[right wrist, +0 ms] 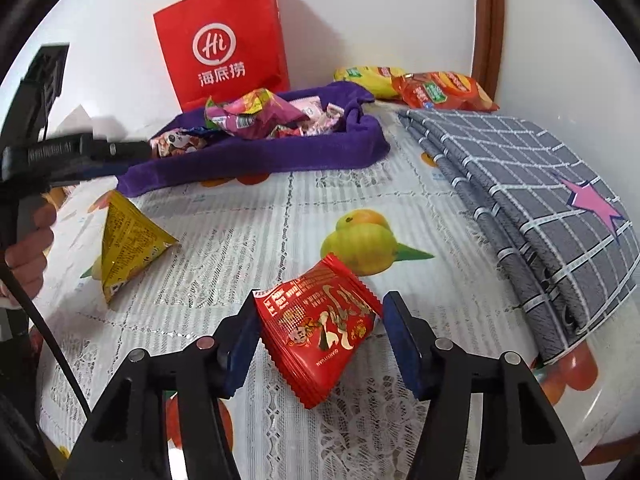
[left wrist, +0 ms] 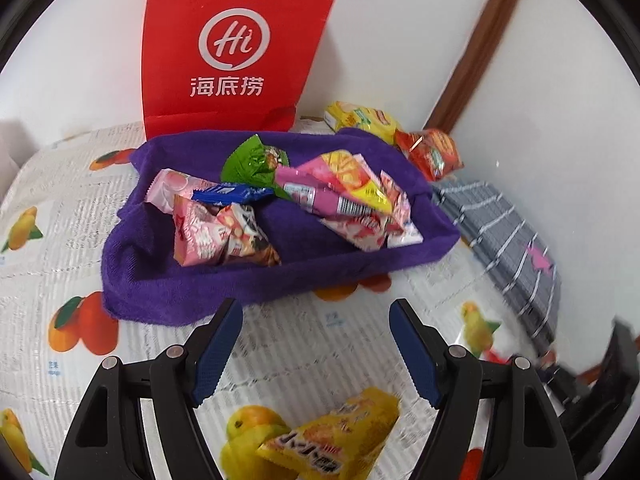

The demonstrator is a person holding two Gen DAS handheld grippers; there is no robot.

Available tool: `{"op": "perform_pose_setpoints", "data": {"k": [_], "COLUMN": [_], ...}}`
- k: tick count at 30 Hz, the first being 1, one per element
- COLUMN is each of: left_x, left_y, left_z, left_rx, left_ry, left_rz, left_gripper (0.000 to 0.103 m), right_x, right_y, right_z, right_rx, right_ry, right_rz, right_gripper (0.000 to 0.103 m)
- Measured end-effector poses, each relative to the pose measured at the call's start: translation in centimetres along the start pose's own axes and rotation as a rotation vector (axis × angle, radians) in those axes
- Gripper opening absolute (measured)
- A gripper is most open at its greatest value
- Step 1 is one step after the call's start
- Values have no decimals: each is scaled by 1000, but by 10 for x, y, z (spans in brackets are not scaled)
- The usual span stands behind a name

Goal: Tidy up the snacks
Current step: 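Grasp the yellow triangular snack bag with the left tool while the right tool holds the red packet, then carry the yellow bag and red packet over the purple towel with both tools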

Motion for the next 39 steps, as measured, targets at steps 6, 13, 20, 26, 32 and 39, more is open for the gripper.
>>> {"op": "perform_pose_setpoints", "data": {"k": [6, 13, 20, 26, 32, 39], "left_x": [-1, -6, 0, 6, 1, -13], "left_y": [7, 28, 31, 20, 18, 18], "left_z": [24, 50, 73, 91, 89, 79], "left_rx": [6, 77, 151, 154, 170, 133], "left_ry": [-48, -92, -141, -137, -112, -74], "left_rz": [49, 54, -14, -71, -113, -86], "left_gripper": [74, 74, 74, 73, 59, 55], "right_x": [-7, -3, -5, -9, -10, -14], "right_y": [9, 11, 18, 18, 14, 12], "right_z": [-2, -1, -2, -2, -5, -11], "right_rx": [44, 53, 87, 104, 114, 131], "right_ry": [16, 23, 17, 8, 7, 10], "right_rz": [-23, -24, -26, -59, -67, -95], "right_gripper": [46, 41, 37, 37, 36, 33]}}
Point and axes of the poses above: each gripper's, at about its wrist camera, not at the fingertips, and x roughly the way its jaws point, y to its right, z to its underside, the point moved 8 cm from there along x, roughly the way its jaws point, and after that the axes turned 11 degrees about z, right-handed, at the moved point
